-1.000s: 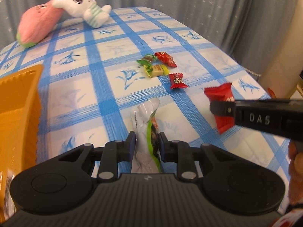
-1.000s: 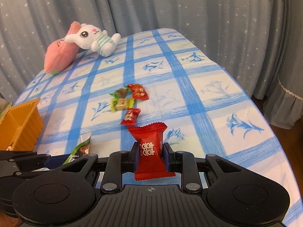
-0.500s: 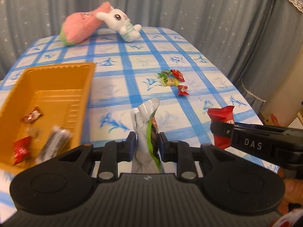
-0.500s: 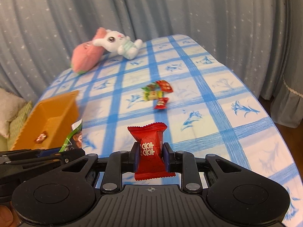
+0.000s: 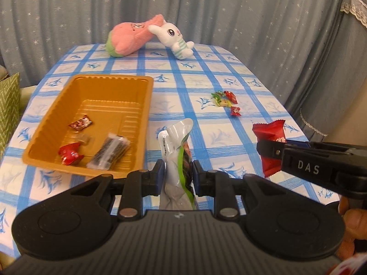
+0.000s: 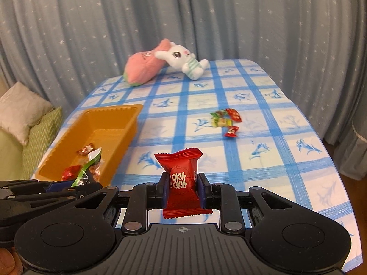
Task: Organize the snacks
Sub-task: 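Carry the clear packet over the tray with left tool while right tool carries the red packet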
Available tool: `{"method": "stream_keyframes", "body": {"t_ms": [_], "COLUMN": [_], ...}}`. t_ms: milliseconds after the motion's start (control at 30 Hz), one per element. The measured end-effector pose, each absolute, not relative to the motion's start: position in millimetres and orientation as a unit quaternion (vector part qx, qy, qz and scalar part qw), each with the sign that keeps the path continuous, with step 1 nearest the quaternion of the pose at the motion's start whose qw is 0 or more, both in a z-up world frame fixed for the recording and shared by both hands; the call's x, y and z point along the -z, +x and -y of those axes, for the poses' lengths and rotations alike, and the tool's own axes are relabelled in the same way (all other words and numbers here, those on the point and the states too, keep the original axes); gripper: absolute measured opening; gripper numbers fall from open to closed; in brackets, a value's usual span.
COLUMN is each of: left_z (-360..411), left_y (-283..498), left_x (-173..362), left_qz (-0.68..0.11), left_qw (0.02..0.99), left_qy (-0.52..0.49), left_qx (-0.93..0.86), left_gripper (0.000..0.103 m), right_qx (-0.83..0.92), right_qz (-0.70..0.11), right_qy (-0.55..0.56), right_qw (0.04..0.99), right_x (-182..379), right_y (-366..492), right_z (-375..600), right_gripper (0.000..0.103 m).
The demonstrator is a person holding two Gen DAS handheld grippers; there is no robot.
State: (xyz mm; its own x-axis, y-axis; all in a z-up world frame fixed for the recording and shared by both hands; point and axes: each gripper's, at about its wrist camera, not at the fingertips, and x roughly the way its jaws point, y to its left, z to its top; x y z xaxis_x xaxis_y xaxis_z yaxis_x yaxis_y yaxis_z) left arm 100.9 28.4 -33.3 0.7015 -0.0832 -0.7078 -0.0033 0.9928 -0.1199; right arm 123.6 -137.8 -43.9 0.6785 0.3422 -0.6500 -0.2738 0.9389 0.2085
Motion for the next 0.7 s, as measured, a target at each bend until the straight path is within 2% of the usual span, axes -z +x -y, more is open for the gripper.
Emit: {"method": "stream_keyframes", "body": {"t_ms": [700], "left_z": [-63], "left_y": [76], "left_x": [14], "left_qz": [-0.365], "left_qw": [0.928], "left_qy": [-0.077], "left_qx": [-0.013], "left_gripper": [0.023], "right_qx": [-0.204], "right_qz": [-0.351], "right_qy": [0.023], "right_qw": [0.914], "right_x": [24], "right_y": [110], "right_z": [102], "right_gripper": [0.026]}}
